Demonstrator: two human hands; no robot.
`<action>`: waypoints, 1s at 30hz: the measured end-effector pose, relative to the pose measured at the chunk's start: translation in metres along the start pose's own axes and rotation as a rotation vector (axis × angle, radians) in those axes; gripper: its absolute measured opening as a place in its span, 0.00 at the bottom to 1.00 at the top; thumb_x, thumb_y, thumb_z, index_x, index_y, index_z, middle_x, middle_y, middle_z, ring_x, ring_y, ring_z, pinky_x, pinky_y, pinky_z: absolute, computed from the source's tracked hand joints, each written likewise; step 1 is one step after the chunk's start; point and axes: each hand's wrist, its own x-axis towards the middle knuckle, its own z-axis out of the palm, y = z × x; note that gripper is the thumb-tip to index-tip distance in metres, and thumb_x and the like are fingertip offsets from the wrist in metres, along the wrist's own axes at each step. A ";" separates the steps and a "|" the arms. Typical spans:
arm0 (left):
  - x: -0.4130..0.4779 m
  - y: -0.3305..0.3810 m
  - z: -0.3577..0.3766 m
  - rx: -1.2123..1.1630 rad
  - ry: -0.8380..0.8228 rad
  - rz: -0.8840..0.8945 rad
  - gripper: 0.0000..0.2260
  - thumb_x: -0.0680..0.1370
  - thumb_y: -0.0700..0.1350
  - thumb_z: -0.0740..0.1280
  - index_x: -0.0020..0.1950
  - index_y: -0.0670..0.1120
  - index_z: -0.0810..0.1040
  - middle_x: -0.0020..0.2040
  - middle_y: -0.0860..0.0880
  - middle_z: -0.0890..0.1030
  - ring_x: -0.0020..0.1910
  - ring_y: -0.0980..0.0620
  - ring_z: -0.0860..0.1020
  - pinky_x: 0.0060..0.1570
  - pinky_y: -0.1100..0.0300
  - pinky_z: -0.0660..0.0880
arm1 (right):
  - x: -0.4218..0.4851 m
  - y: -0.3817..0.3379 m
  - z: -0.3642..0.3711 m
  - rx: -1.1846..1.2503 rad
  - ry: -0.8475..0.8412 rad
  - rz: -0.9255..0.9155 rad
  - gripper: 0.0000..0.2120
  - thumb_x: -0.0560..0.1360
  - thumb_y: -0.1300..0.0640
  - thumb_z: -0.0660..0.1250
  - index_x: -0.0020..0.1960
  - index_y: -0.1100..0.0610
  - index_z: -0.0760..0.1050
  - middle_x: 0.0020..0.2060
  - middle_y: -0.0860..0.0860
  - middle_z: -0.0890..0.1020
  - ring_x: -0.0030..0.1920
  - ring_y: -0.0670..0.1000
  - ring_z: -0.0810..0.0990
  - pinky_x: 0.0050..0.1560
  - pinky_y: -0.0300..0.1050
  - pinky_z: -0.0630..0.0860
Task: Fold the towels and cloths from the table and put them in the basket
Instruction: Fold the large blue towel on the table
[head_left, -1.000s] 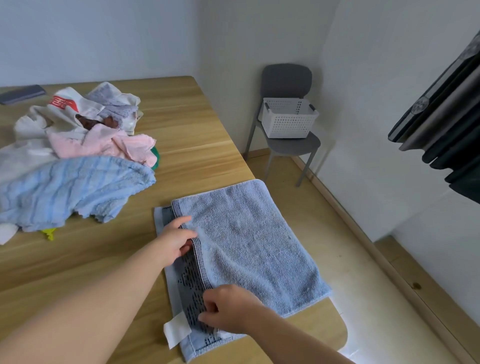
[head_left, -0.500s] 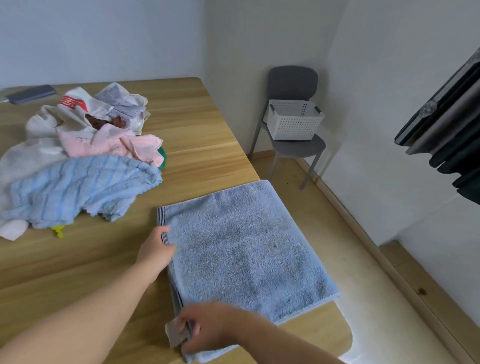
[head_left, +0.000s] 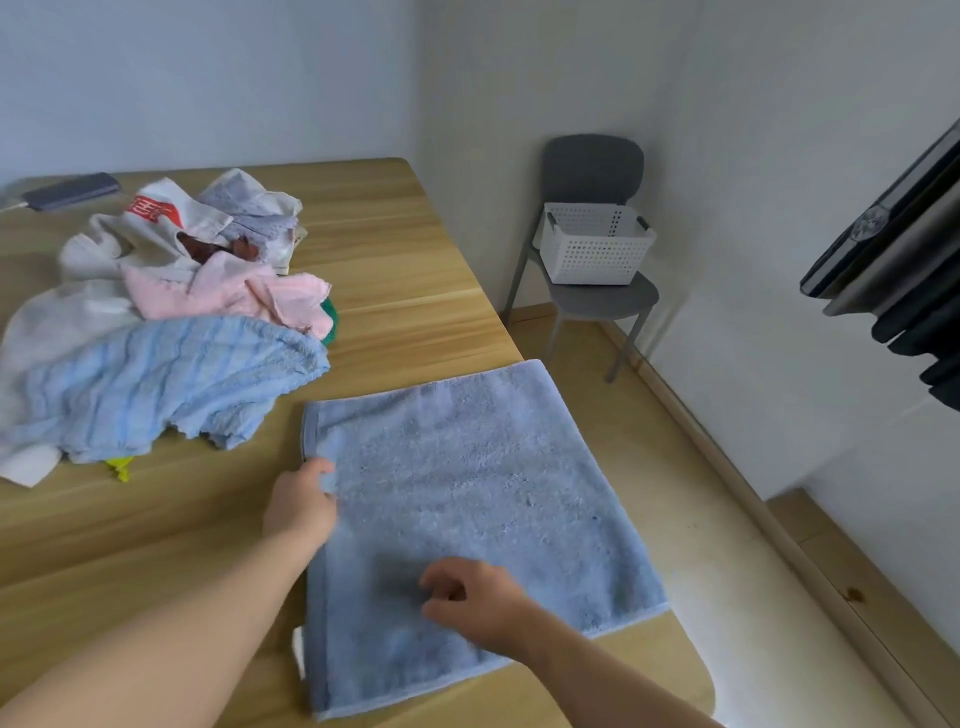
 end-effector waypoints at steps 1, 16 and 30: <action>0.002 -0.005 -0.006 0.041 0.029 -0.009 0.17 0.77 0.37 0.62 0.65 0.46 0.72 0.61 0.39 0.71 0.50 0.41 0.74 0.47 0.54 0.72 | 0.002 0.000 -0.002 0.008 0.035 -0.001 0.13 0.76 0.56 0.64 0.60 0.53 0.76 0.42 0.45 0.76 0.45 0.47 0.73 0.45 0.36 0.70; -0.045 0.032 0.026 0.652 -0.331 0.282 0.31 0.78 0.60 0.57 0.76 0.57 0.48 0.78 0.49 0.44 0.76 0.43 0.47 0.72 0.47 0.55 | -0.017 0.065 -0.065 -0.197 0.632 0.572 0.19 0.76 0.53 0.59 0.65 0.54 0.63 0.63 0.55 0.68 0.64 0.58 0.68 0.61 0.51 0.69; -0.070 0.169 0.078 0.590 -0.402 0.824 0.34 0.75 0.32 0.53 0.73 0.63 0.58 0.62 0.50 0.66 0.59 0.46 0.70 0.48 0.55 0.67 | -0.037 0.090 -0.086 -0.107 0.666 0.340 0.12 0.77 0.62 0.57 0.57 0.54 0.73 0.48 0.53 0.72 0.49 0.57 0.75 0.42 0.42 0.66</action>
